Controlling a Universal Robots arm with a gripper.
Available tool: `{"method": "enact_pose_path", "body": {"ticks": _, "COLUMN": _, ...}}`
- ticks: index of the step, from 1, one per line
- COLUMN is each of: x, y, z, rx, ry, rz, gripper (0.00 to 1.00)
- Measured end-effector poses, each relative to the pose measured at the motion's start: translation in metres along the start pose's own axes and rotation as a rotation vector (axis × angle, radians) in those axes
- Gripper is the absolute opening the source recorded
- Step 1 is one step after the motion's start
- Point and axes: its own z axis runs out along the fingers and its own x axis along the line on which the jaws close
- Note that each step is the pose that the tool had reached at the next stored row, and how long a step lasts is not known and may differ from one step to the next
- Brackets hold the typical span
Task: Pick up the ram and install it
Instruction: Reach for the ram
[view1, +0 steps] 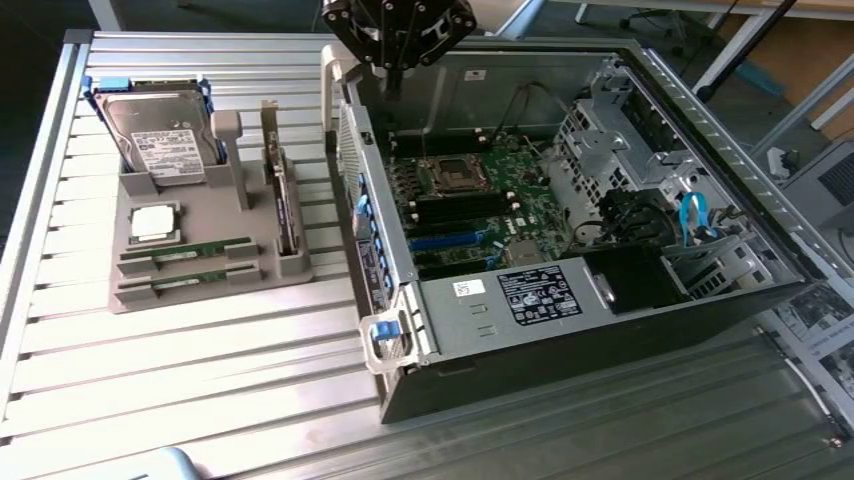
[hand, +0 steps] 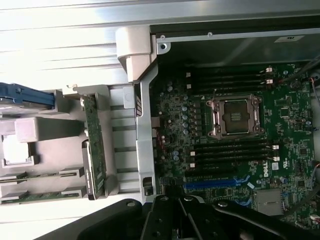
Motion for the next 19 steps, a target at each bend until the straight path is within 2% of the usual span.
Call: {"method": "enact_pose_path", "body": {"ticks": 19, "x": 0.014, "y": -0.0011, "z": -0.0004, "rx": 0.0002, "ry": 0.0002, "rz": 0.0, "gripper": 0.11}}
